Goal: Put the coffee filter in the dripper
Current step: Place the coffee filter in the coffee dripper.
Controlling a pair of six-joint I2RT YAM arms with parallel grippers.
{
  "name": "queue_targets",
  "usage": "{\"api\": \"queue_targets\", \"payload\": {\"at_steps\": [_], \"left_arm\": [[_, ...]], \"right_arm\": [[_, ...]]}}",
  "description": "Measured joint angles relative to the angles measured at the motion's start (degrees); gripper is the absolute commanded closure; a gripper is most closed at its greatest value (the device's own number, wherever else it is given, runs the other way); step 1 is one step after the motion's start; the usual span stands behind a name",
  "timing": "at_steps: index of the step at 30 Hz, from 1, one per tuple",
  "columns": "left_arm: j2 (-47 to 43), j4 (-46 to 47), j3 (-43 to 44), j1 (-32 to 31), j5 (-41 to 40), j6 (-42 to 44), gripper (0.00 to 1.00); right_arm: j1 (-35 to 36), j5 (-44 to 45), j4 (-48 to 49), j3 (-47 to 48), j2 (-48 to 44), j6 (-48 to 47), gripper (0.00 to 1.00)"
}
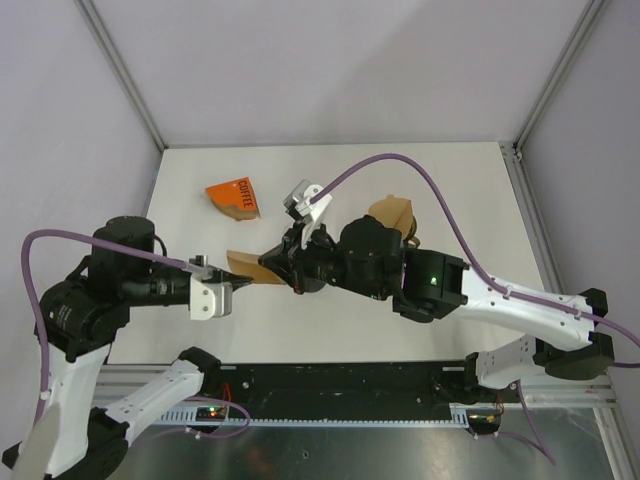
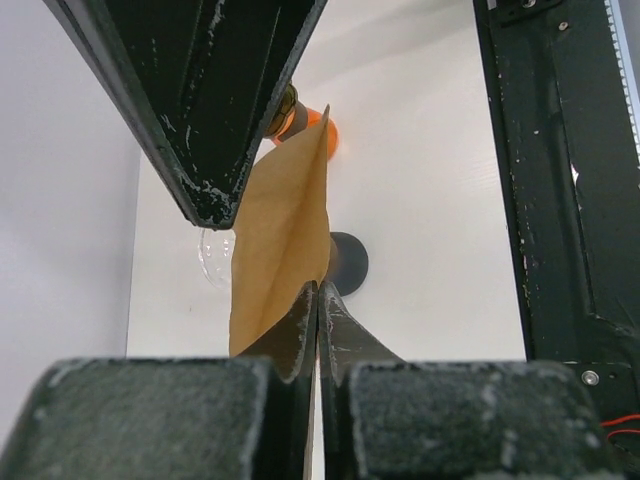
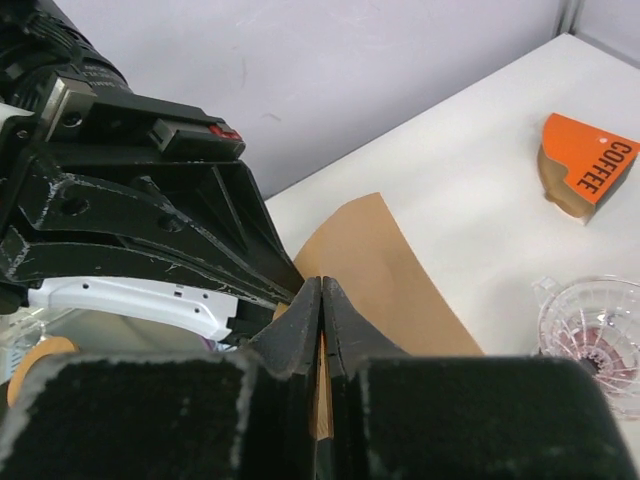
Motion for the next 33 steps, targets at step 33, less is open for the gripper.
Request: {"api": "queue_targets", "payload": {"at_steps": [33], "left_arm": [[0.6, -1.8, -2.7, -3.0, -3.2, 2.3, 1.00]], "right_arm": [[-3.1, -8.1, -14.9, 8.0, 8.4, -0.7, 0.60]]}}
